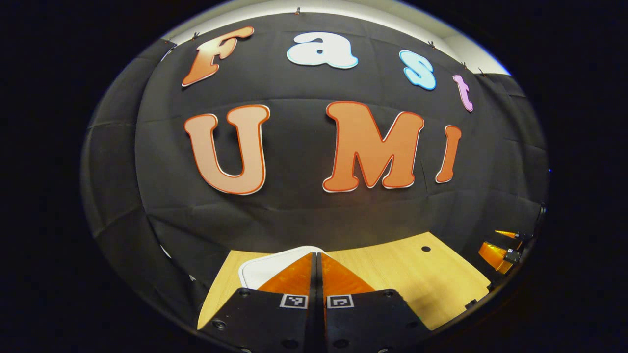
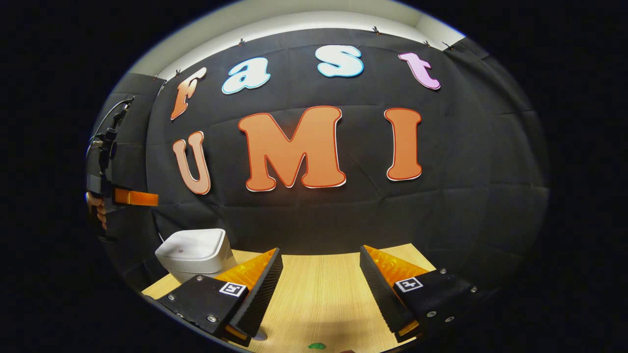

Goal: Press the lid of the desktop garbage bin to open it, pick up the crumpled paper on the desktop and throw it into the bin, then pick up the pop can on the desktop and drop it into the bin, and finally close the garbage bin lid.

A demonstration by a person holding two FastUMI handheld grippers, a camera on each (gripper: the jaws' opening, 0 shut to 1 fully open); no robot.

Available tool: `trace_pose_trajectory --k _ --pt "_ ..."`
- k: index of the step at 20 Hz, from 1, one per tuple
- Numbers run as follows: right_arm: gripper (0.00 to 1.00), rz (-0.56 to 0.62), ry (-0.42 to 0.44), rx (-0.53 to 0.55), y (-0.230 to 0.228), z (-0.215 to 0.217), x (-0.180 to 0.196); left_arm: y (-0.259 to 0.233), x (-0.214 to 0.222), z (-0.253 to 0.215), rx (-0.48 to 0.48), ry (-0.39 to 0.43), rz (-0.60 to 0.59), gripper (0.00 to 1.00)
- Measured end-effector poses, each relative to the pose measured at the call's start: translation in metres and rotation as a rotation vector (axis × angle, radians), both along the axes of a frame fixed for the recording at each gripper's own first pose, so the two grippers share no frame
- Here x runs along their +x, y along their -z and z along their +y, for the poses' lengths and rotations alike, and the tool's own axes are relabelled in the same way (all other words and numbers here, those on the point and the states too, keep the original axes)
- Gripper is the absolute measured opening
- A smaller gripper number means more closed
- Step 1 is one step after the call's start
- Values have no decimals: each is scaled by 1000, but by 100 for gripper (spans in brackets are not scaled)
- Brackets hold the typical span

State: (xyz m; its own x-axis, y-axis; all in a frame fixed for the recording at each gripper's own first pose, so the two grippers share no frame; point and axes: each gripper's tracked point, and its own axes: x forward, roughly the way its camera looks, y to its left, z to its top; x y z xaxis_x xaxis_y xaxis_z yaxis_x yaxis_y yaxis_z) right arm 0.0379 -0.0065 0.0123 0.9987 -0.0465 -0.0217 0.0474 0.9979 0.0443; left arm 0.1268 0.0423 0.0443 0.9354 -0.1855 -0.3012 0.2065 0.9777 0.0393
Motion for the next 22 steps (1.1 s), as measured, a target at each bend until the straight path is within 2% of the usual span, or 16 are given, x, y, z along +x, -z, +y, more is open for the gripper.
trace_pose_trajectory --k 6,10,16,20,22 --pt "94 22 6 -6 9 -2 1 75 21 9 -58 0 214 0" --pt "94 53 10 -4 20 -3 0 115 24 7 -25 17 302 0" --pt "94 69 13 2 26 -2 -3 151 2 12 27 43 450 0" --pt "94 80 12 10 29 -1 -6 152 2 13 42 46 450 1" --pt "94 82 15 12 31 -1 -8 153 1 13 3 53 459 0"
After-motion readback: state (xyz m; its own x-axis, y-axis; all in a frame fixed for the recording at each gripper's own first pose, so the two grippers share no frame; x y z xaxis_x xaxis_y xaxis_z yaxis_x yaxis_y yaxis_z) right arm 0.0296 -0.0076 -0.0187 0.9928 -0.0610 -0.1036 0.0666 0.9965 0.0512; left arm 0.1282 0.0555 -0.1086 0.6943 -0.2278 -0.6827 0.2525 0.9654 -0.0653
